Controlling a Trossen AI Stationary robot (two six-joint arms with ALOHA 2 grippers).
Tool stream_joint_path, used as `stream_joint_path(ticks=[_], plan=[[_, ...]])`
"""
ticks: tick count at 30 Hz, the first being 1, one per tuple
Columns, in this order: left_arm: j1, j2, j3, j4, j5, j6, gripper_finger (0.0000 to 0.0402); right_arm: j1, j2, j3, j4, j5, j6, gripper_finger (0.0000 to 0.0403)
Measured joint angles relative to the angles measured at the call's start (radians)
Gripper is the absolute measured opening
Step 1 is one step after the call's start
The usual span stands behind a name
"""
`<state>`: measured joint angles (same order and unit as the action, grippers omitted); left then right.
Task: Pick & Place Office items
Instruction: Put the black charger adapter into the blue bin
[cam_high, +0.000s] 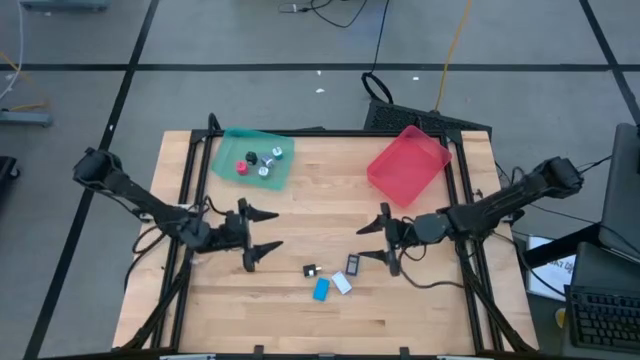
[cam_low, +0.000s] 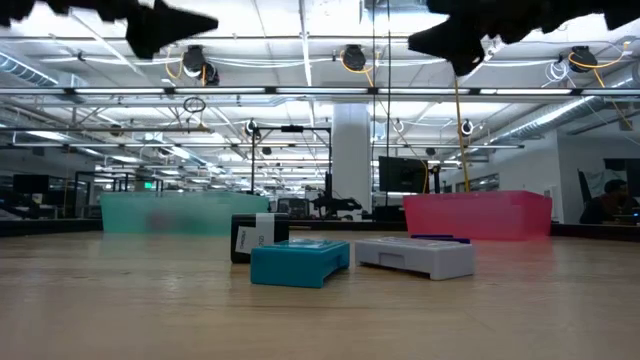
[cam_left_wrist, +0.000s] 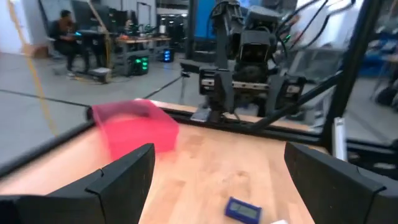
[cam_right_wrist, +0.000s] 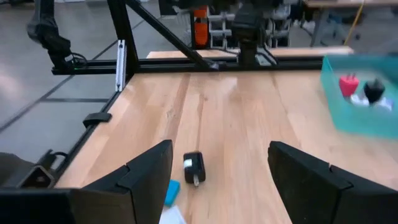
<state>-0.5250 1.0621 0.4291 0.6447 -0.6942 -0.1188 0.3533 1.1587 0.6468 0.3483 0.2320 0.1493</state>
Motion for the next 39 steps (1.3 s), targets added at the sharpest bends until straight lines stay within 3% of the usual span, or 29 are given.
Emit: stream_joint_path(ticks=[4,9,16,24,39], plan=[[-0.031,0.000,0.113,-0.192,-0.101,-0.003,0.0360,0.008,-0.108,0.000,-0.122,0.002,0.069,0.0251],[-0.032,0.000,0.178,-0.329,-0.017,-0.133,0.0360,0.040,-0.203,-0.033,-0.180,0.001,0.047,0.0251],[-0.032,0.035,0.175,-0.338,0.039,-0.230,0.0360,0.070,-0.342,-0.190,-0.174,0.001,-0.018,0.0251],[-0.009,0.112,0.175,-0.336,0.041,-0.227,0.0360,0.052,-0.518,-0.363,0.001,0.002,-0.007,0.0251],[0.014,0.142,0.175,-0.330,0.043,-0.232,0.0360,0.019,-0.796,-0.528,0.017,0.002,-0.065,0.0251]])
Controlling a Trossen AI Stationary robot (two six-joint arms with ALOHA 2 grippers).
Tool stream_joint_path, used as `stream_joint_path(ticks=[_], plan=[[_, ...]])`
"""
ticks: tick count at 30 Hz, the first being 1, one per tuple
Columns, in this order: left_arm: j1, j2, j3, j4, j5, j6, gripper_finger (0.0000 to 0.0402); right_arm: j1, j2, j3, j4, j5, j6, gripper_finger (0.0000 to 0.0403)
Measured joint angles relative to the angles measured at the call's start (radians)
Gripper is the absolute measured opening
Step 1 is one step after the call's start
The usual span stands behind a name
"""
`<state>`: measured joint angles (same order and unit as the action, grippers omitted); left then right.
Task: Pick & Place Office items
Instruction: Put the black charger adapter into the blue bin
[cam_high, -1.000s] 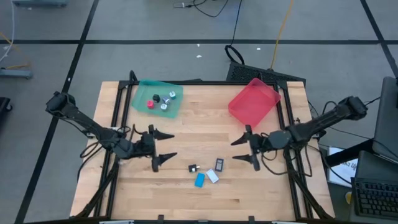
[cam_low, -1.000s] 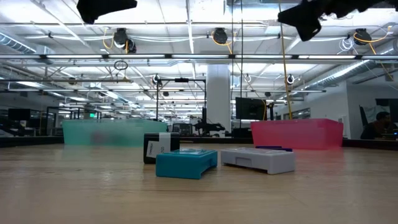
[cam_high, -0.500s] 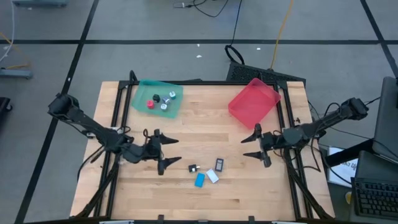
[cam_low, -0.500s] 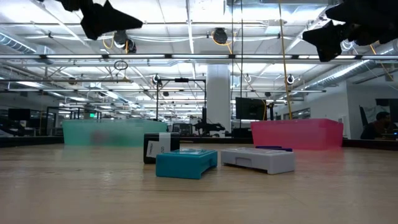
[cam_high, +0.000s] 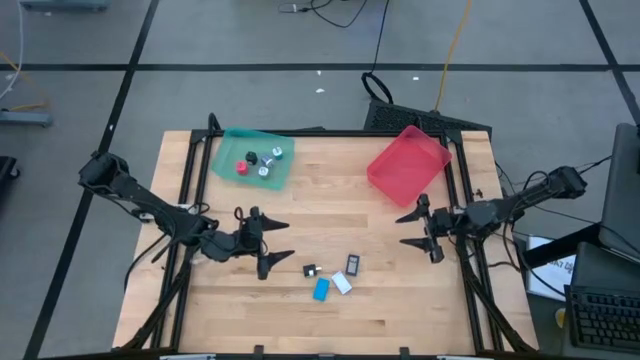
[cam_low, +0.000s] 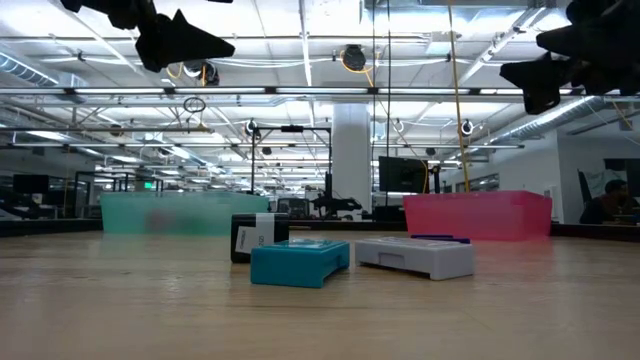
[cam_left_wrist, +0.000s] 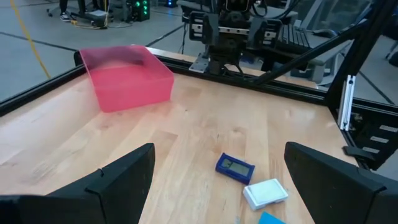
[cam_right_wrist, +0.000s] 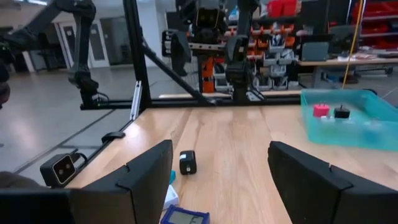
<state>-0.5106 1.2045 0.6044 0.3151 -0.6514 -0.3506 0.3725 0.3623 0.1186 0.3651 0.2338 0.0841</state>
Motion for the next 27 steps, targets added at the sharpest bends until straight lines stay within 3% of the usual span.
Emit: stream_joint_path(ticks=[6,9,16,21,27], plan=[[0.000,0.021,0.000,-0.003,0.000,-0.063,0.0360,0.000,-0.091,-0.034,0.001,0.000,-0.042,0.0251],[0.000,0.058,0.000,0.007,0.049,-0.080,0.0360,0.000,-0.127,-0.040,-0.003,0.001,-0.088,0.0251],[0.000,0.257,0.036,0.108,0.206,-0.096,0.0360,0.000,-0.144,-0.043,-0.003,0.001,-0.183,0.0251],[0.000,0.416,0.130,0.093,0.245,-0.096,0.0360,0.000,-0.140,-0.043,-0.004,0.001,-0.183,0.0251],[0.008,0.534,0.294,-0.154,0.266,-0.101,0.0360,0.000,-0.140,-0.044,-0.004,0.001,-0.183,0.0251]])
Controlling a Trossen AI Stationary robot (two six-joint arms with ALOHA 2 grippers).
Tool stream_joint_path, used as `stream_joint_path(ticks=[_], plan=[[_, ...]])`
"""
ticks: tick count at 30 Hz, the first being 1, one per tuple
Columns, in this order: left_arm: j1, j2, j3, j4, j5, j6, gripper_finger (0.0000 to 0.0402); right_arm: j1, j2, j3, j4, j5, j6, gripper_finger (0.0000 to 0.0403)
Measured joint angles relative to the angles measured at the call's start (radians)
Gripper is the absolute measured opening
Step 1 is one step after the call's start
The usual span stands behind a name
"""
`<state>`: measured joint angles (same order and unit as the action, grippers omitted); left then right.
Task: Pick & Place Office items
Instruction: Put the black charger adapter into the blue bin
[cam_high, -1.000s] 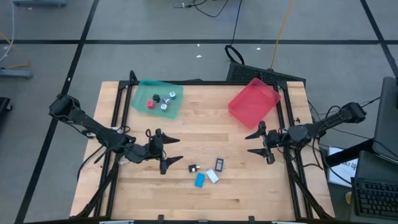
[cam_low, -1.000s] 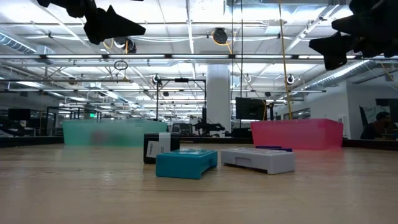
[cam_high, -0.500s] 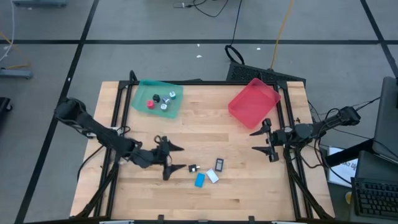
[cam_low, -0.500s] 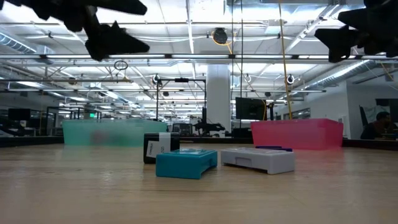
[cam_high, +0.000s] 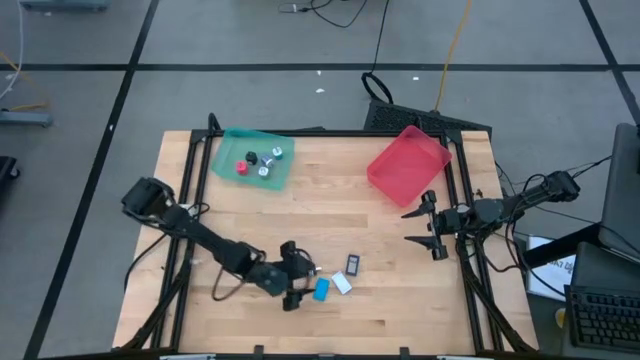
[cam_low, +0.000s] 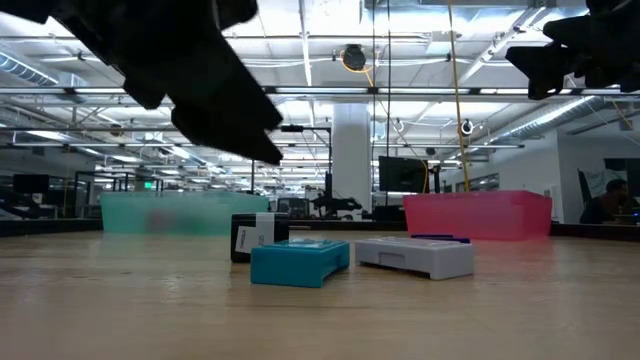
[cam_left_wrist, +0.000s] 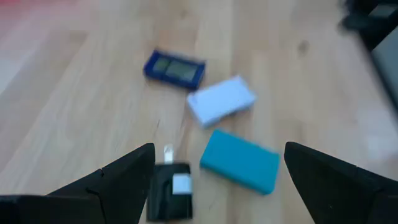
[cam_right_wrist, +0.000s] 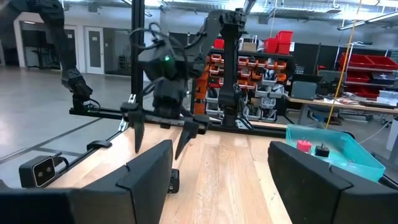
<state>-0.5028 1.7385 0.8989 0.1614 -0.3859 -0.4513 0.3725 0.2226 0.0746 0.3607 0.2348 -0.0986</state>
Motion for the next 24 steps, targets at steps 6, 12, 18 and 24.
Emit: stream_joint_path(ticks=[6,12,18,24], plan=[[0.038,0.075,0.128,-0.245,0.038,-0.049,0.0360,0.000,0.000,-0.001,0.001,0.000,0.007,0.0251],[0.073,0.137,0.143,-0.248,0.110,-0.064,0.0360,0.000,0.000,-0.001,0.001,0.000,0.008,0.0251],[0.102,0.153,0.143,-0.266,0.124,-0.110,0.0360,0.000,0.000,-0.002,0.002,0.000,0.008,0.0252],[0.128,0.154,0.143,-0.298,0.124,-0.111,0.0360,0.000,0.001,-0.002,0.001,0.000,0.006,0.0252]])
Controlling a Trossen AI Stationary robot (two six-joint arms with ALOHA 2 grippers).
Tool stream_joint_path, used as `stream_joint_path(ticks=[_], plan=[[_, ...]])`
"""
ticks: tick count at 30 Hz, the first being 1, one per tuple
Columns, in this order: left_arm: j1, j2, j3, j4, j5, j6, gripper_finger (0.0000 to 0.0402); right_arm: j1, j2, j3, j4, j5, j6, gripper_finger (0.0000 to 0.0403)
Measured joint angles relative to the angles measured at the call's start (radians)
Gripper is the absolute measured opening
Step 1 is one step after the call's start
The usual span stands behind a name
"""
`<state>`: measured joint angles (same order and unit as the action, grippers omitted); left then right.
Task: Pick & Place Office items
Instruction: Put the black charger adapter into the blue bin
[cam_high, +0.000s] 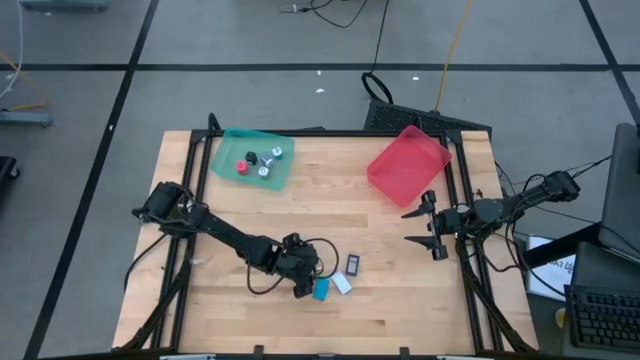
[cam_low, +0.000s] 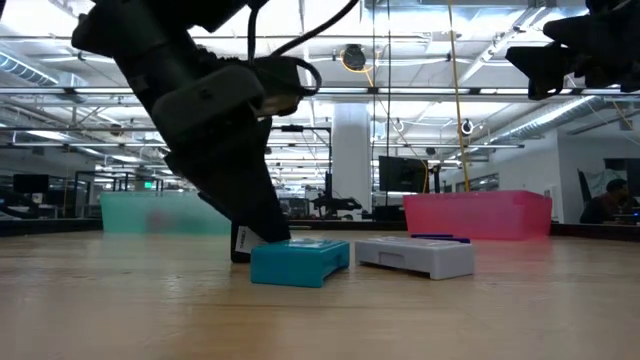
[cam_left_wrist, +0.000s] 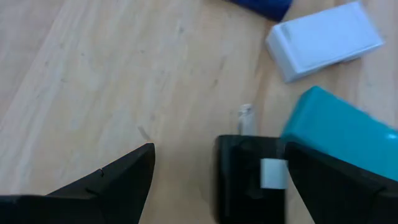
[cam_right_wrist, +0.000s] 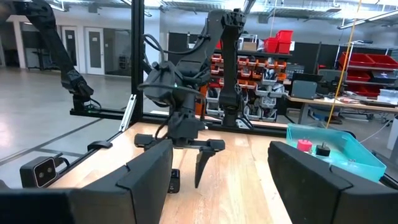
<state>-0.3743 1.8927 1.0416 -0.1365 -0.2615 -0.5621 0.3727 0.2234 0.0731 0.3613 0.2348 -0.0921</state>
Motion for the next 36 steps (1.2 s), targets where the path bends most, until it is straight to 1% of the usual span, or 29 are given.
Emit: stream_joint_path(ticks=[3,5,13,21,23,25,27,29,33,36], plan=[[0.010,0.000,0.000,-0.004,0.000,0.010,0.0354,0.000,0.000,0.000,0.000,0.000,0.000,0.0252],[0.014,0.000,0.000,-0.001,0.001,0.020,0.0341,0.000,0.000,0.000,0.000,0.000,0.000,0.0252],[0.016,0.000,0.000,-0.003,0.036,0.033,0.0248,0.000,0.000,0.000,0.000,0.000,-0.001,0.0252],[0.024,-0.016,0.000,-0.020,0.045,0.033,0.0159,0.000,0.000,0.000,0.000,0.000,0.000,0.0252],[0.030,-0.040,0.000,-0.037,0.048,0.040,0.0146,0.000,0.000,0.000,-0.001,0.000,0.000,0.0251],[0.035,-0.076,-0.001,-0.062,0.044,0.043,0.0146,0.000,0.000,0.000,-0.002,0.000,0.000,0.0251],[0.039,-0.118,-0.001,-0.066,0.021,0.045,0.0146,0.000,0.001,0.000,-0.008,0.000,0.000,0.0251],[0.039,-0.169,-0.001,-0.068,-0.024,0.070,0.0149,0.000,0.000,0.000,-0.008,0.000,0.000,0.0251],[0.027,-0.265,-0.001,-0.078,-0.168,0.168,0.0162,0.000,0.000,0.000,-0.008,0.000,0.000,0.0251],[0.026,-0.334,-0.008,-0.096,-0.283,0.234,0.0149,0.000,0.000,0.000,-0.009,0.000,0.001,0.0251]])
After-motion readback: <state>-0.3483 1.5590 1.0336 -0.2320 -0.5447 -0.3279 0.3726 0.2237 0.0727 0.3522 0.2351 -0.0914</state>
